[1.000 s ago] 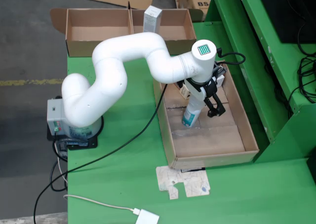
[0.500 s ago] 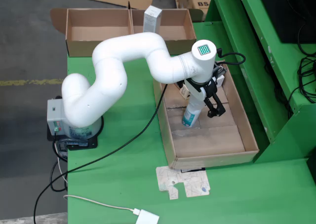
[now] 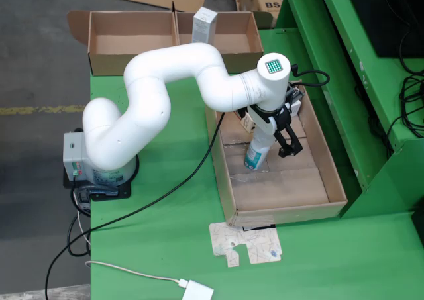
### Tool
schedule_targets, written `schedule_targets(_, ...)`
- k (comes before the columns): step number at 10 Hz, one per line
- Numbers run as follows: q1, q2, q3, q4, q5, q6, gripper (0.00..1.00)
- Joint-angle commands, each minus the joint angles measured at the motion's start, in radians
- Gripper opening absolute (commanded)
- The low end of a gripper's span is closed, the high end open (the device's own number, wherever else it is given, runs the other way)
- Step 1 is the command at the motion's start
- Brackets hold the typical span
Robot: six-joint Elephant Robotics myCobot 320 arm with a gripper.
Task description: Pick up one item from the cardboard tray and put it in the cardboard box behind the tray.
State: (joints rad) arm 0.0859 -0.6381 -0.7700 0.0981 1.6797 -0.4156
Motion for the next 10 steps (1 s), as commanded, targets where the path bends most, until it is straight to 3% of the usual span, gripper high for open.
schedule_targets(1, -0.007, 0.02, 0.03, 0.01, 0.007, -0.007, 1.0)
schedule_targets(3, -0.007, 0.02, 0.03, 0.01, 0.007, -0.007, 1.0)
schedule_targets(10, -0.007, 0.02, 0.03, 0.01, 0.007, -0.007, 0.3)
